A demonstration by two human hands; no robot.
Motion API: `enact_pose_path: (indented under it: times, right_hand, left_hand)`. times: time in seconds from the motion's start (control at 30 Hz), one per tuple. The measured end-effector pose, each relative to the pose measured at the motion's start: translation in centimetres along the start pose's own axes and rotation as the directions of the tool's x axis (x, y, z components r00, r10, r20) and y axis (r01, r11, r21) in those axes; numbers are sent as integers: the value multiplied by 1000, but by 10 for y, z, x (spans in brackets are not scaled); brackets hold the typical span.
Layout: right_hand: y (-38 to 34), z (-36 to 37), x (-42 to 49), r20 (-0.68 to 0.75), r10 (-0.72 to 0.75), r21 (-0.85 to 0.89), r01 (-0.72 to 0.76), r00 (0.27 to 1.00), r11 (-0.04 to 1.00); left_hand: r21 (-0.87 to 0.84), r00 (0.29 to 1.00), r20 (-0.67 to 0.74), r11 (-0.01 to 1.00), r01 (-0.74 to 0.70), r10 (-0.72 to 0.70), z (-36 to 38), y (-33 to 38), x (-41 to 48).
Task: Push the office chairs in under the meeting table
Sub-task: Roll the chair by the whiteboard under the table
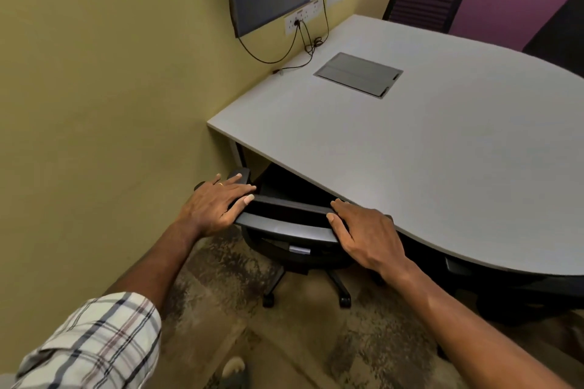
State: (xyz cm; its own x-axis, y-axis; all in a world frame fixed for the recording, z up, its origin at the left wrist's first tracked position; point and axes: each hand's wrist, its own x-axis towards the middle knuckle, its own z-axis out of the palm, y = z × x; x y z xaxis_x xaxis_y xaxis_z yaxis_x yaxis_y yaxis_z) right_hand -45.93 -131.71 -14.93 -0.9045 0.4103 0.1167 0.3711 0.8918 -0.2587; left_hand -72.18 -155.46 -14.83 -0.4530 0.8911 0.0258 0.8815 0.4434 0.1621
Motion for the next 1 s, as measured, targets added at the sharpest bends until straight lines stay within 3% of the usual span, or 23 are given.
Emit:
enact_pose_path:
  times: [0.3, 0.63, 1.0]
  right_hand:
    - [-23, 21, 78, -138, 153, 12, -153, 979, 988]
    - [-47, 40, 150, -147, 304, -12, -309, 941, 951]
    - [-71, 51, 189, -192, 373, -41, -387, 908, 921]
  left_hand:
    - [6, 987, 60, 989, -150, 149, -12, -78, 98]
    - [10, 954, 77, 956, -292, 290, -16, -151, 190]
    - [8, 913, 50, 914, -405, 404, -19, -198, 238]
